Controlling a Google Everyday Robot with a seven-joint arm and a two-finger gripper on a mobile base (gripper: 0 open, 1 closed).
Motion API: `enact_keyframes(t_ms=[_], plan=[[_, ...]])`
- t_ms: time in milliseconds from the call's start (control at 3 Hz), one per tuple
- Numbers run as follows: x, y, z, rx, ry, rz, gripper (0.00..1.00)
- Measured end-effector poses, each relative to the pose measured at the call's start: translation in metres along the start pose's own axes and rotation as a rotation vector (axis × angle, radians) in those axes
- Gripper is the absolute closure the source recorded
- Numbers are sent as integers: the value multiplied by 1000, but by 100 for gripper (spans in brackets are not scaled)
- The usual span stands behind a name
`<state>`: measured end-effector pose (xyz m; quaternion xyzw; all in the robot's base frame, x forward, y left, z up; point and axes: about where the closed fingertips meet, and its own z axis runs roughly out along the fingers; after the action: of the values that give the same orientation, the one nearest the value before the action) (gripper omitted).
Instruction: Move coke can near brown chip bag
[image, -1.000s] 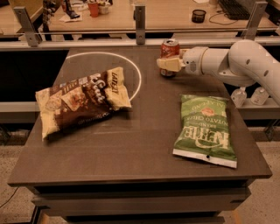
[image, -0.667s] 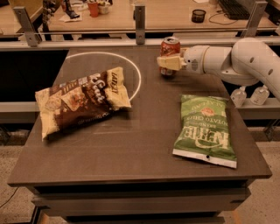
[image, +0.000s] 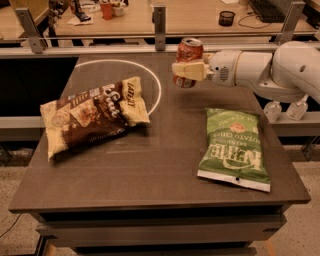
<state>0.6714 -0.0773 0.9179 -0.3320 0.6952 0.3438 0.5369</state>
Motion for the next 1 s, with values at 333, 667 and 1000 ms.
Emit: enact_keyframes(t_ms=[333, 667, 1000], plan=[[5, 37, 7, -69, 12, 0, 100], [20, 63, 20, -140, 43, -26, 100], [39, 79, 35, -178, 74, -43, 100]])
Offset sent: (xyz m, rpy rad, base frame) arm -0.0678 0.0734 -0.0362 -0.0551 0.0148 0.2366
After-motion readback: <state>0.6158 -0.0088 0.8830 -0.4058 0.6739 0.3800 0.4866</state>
